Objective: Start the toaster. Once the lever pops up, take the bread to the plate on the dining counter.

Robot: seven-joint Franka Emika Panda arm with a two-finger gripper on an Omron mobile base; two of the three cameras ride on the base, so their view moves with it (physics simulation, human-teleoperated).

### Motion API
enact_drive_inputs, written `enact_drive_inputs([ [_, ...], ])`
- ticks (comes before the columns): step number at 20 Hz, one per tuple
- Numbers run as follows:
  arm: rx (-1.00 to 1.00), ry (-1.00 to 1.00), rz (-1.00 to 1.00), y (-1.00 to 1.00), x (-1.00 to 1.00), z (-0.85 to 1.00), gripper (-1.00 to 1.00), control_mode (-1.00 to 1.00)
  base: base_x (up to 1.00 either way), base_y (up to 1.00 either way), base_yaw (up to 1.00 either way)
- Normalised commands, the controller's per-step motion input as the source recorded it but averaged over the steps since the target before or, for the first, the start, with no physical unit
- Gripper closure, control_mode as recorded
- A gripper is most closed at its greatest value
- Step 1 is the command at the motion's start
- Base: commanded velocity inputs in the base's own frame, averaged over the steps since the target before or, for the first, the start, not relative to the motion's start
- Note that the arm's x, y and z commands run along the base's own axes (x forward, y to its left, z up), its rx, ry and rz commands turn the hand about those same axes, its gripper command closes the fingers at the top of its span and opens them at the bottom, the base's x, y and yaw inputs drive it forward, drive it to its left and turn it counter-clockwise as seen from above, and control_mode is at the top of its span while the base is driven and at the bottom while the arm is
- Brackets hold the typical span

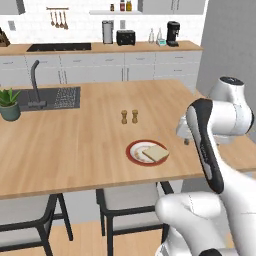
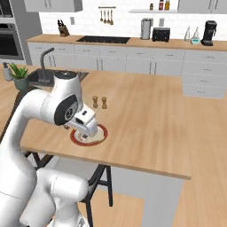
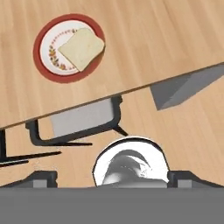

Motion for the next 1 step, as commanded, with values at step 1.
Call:
enact_drive_inputs([
  [1,0.0,0.0,-0.02,0.0,-0.94,0.0,-1.0,-1.0,0.0,0.0,0.0],
])
